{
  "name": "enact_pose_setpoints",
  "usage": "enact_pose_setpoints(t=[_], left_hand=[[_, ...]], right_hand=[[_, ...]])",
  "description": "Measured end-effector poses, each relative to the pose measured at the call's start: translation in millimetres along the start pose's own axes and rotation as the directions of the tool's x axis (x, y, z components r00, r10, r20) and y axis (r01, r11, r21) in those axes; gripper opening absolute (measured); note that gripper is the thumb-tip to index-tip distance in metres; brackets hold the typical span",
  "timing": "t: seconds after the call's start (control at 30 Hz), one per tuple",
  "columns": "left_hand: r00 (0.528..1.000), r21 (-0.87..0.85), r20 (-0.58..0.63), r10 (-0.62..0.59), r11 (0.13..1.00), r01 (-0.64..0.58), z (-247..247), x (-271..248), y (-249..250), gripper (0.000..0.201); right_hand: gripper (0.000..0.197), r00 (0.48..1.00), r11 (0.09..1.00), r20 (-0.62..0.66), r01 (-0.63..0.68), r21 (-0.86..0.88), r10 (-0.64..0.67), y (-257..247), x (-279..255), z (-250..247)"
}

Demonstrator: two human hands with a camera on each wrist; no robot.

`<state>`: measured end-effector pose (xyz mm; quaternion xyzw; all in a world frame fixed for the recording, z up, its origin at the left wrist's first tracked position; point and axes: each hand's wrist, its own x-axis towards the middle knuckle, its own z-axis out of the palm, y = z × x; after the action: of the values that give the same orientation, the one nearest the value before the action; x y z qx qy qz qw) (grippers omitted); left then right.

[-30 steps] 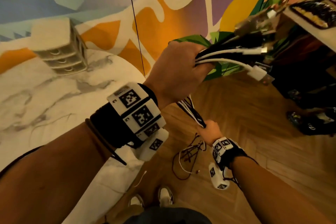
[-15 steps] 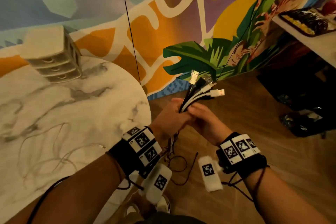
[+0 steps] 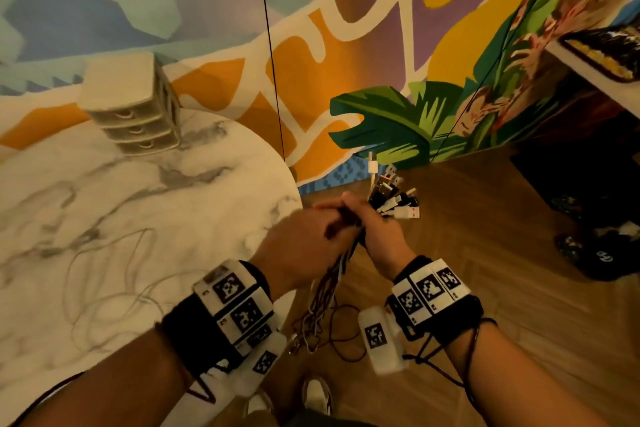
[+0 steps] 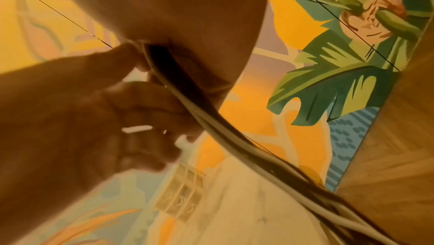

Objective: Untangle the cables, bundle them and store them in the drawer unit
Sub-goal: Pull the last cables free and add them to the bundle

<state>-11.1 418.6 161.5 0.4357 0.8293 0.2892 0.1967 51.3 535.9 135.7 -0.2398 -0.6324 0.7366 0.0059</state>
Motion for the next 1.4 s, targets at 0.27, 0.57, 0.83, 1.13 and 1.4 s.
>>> enact_pose_setpoints(t=[0.27, 0.57, 0.83, 1.13, 1.4], left_hand=[[0.975, -0.158, -0.219, 0.033, 0.985, -0.069, -28.8, 25.6, 16.7, 0.040], [0.974, 0.064, -0.145, 0.174, 0.984, -0.166, -13.6, 11.7, 3.7, 0.066], [0.976, 0.189, -0.049, 0.213, 0.961, -0.201, -1.1, -6.1, 2.6, 0.061], [0.972, -0.255, -0.210, -0.107, 0.966, 0.051, -13.2, -27.6, -58.5, 0.028], [0.742, 0.516, 0.620, -0.257, 0.845, -0.139, 54.4, -142.1, -181.6, 0.065]], right_hand=[[0.037, 0.964, 0.968, 0.088, 0.250, 0.023, -0.251, 0.9, -3.2, 29.8], [0.052, 0.979, 0.968, 0.120, 0.186, -0.169, -0.167, 25.5, -5.5, 33.6], [0.037, 0.979, 0.870, 0.142, -0.059, -0.489, 0.147, 30.2, -18.2, 45.5], [0.054, 0.993, 0.995, -0.059, 0.103, 0.005, -0.103, 45.6, -11.4, 50.4], [0.054, 0.995, 1.000, -0.099, -0.016, 0.005, 0.017, 51.2, -0.3, 68.5]])
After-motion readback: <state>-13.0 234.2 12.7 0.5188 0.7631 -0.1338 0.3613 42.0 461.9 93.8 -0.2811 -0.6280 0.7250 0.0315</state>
